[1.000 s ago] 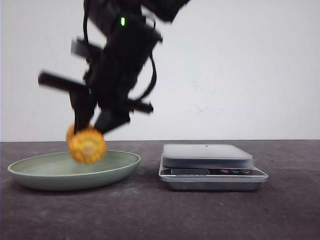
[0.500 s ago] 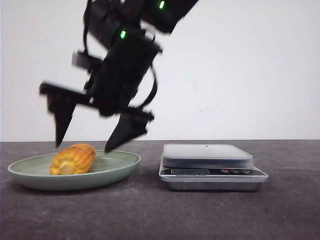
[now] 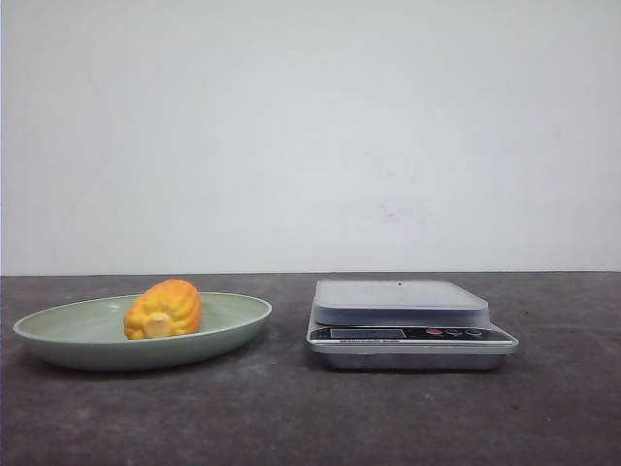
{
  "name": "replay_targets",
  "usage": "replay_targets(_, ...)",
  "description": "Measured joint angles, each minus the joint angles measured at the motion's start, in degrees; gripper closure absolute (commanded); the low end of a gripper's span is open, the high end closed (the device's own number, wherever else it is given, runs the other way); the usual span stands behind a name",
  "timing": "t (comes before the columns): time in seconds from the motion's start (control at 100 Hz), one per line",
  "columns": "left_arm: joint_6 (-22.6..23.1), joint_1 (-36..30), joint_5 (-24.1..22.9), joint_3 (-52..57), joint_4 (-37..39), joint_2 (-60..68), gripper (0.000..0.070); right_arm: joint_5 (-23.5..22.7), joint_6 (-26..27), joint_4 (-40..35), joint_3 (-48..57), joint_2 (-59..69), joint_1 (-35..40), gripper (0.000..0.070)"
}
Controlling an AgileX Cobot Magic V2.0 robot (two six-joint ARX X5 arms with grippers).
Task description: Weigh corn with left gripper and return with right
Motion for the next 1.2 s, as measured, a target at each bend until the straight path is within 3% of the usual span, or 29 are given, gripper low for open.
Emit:
replay_targets(0.2, 4.17, 0.00, -0.07, -0.02, 7.48, 0.00, 0.0267, 4.37, -1.18, -14.51, 0.00, -16.24, 0.26, 0.0150)
replay_targets(0.37, 5.90, 0.00, -0.07, -0.85, 10.34, 0.00, 0.0268, 6.99, -0.72, -20.76, -1.51, -25.90, 0.35, 0.0153)
replay_targets(0.49, 5.97, 0.00, 0.15, -2.25, 10.32, 0.00, 0.0275, 9.22, -0.70, -22.43, -5.09, -32.46, 0.35, 0.0232)
replay_targets(0.64, 5.79, 0.00, 0.17, -4.74, 10.32, 0.00, 0.0398, 9.27, -0.72, -22.16, -11.08, -39.21, 0.35, 0.0266)
replay_targets(0.67, 5.79, 0.00, 0.17, -5.29, 10.34, 0.00, 0.0442, 9.27, -0.70, -22.12, -12.41, -40.06, 0.35, 0.0310)
replay_targets(0.7, 5.79, 0.00, 0.17, -5.81, 10.40, 0.00, 0.0511, 9.27, -0.68, -22.05, -13.75, -40.68, 0.35, 0.0397)
replay_targets(0.75, 5.79, 0.00, 0.20, -6.58, 10.71, 0.02, 0.0692, 9.42, -0.28, -21.92, -15.93, -41.44, 0.35, 0.0609)
replay_targets(0.77, 5.79, 0.00, 0.20, -6.86, 10.95, 0.02, 0.0700, 9.64, -0.20, -21.94, -16.76, -41.66, 0.35, 0.0700)
replay_targets(1.05, 5.79, 0.00, 3.06, -8.94, 17.55, 0.28, 0.0689, 10.51, 1.07, -18.80, -22.34, -42.51, 0.35, 0.0691)
replay_targets(1.2, 5.79, 0.00, 3.08, -8.94, 17.51, 0.28, 0.0675, 10.54, 2.23, -19.28, -22.34, -42.51, 0.35, 0.0690)
